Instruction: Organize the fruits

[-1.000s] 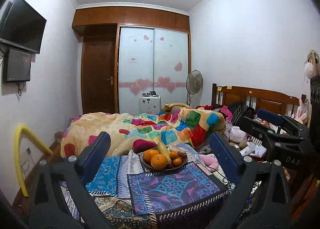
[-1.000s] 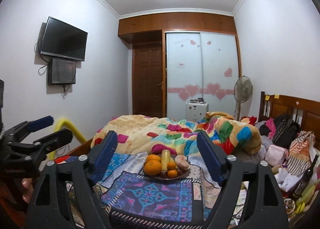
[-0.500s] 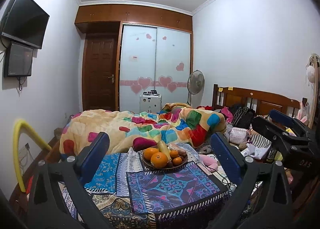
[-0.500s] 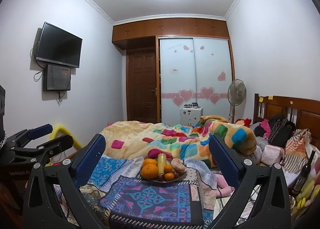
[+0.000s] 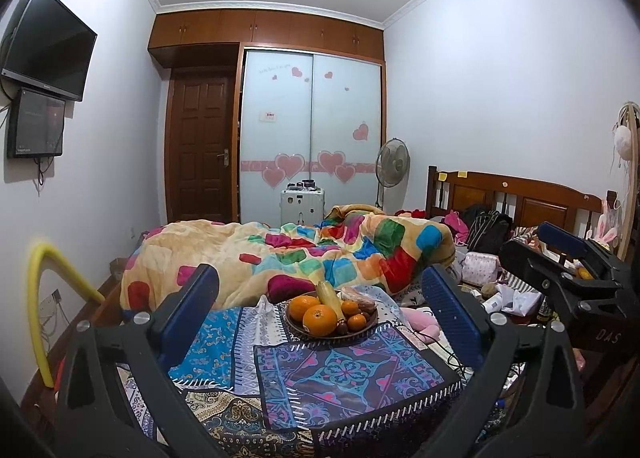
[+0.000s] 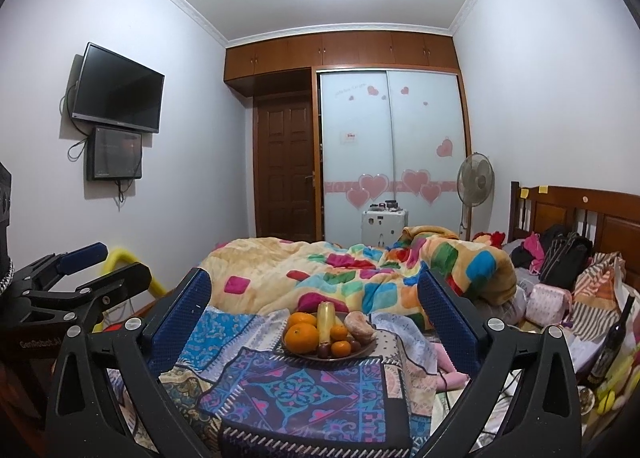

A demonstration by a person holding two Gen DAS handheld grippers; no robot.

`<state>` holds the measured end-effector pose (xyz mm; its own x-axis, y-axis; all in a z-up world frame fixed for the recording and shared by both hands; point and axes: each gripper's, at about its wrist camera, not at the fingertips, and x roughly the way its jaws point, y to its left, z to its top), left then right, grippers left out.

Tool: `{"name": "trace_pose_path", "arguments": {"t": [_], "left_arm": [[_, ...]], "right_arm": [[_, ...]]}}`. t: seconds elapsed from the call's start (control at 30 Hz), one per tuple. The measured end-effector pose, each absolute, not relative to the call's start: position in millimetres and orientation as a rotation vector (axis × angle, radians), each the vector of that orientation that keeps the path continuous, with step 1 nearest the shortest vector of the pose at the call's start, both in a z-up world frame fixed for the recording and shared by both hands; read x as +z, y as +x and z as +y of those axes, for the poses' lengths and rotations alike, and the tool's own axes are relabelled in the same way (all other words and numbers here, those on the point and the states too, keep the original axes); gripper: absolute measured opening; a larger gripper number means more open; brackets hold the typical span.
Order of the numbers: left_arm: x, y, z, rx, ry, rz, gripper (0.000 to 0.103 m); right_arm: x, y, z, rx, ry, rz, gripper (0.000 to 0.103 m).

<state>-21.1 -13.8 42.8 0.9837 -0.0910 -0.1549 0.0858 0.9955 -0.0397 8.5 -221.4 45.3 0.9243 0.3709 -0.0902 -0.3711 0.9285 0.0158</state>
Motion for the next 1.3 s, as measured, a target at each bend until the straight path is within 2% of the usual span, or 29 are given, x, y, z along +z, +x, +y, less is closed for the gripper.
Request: {"name": "trace_pose_path", "arguments": {"t": [1.3], "left_arm": [[41.0,-14.7,-15.0,-0.116,-0.042,0.163,0.103]], "right_arm": [[45.0,13.4,-226.4,0.377,0.005,0.095,0.103]]}}
